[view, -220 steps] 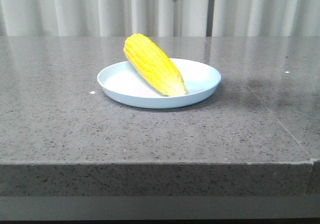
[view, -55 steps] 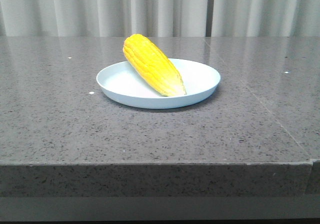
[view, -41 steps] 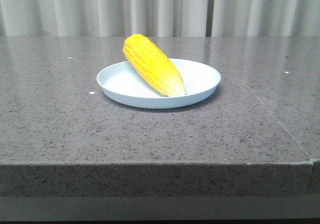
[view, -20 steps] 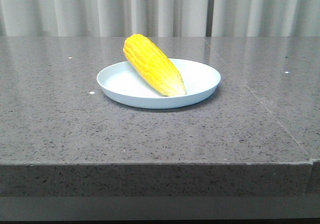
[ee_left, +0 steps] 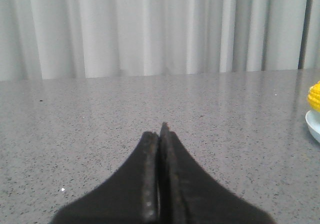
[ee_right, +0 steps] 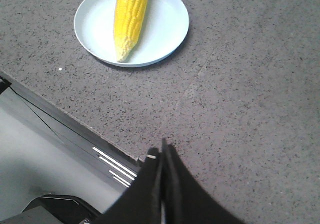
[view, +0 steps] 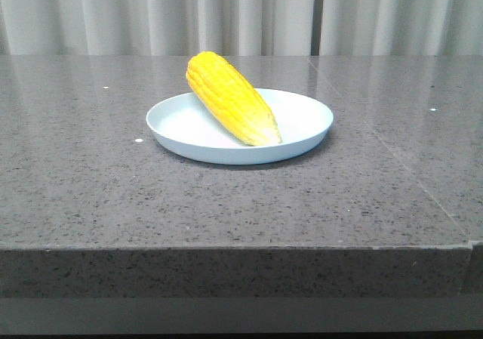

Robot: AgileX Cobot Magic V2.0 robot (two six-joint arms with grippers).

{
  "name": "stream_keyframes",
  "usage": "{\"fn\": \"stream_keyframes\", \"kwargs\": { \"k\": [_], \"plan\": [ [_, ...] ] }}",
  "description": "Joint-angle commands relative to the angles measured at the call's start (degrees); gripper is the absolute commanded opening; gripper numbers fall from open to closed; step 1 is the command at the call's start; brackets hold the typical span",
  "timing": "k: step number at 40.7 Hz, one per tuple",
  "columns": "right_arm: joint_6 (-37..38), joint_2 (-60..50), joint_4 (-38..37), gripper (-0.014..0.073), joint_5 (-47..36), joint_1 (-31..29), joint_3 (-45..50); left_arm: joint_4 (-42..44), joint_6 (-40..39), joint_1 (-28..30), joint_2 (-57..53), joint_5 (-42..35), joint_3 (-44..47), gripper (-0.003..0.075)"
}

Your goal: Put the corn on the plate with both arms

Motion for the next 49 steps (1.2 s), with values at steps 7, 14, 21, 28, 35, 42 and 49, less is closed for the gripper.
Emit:
{"fn": "stream_keyframes", "kwargs": {
  "k": [7, 14, 21, 28, 35, 42, 49],
  "plan": [
    [-0.32, 0.12, -0.29, -0.0067, -3.67, -0.18, -1.33, -0.64, 0.07, -0.51, -1.04, -4.97, 1.24, -0.0020],
    [-0.32, 0.12, -0.29, -0.0067, -3.67, -0.18, -1.33, -0.64, 0.07, -0.51, -1.04, -4.97, 1.24, -0.0020],
    [-0.32, 0.12, -0.29, -0.0067, -3.67, -0.18, -1.33, -0.64, 0.07, -0.51, -1.04, -4.97, 1.24, -0.0020],
    [-0.32, 0.12, -0.29, -0.0067, -3.67, -0.18, -1.33, -0.64, 0.07, -0.51, -1.04, -4.97, 1.24, -0.0020],
    [-0.32, 0.12, -0.29, -0.0067, -3.67, -0.18, -1.33, -0.64, 0.07, -0.51, -1.04, -4.97, 1.24, -0.0020],
    [-0.32, -1.58, -0.17, -0.0067, -4.35, -0.75, 0.25, -0.64, 0.07, -0.51, -0.94, -4.97, 1.24, -0.0020],
    [-0.32, -7.99, 0.58, -0.0067, -17.97, -8.66, 7.77, -0.64, 0.07, -0.51, -0.93, -4.97, 1.24, -0.0020]
  ]
}}
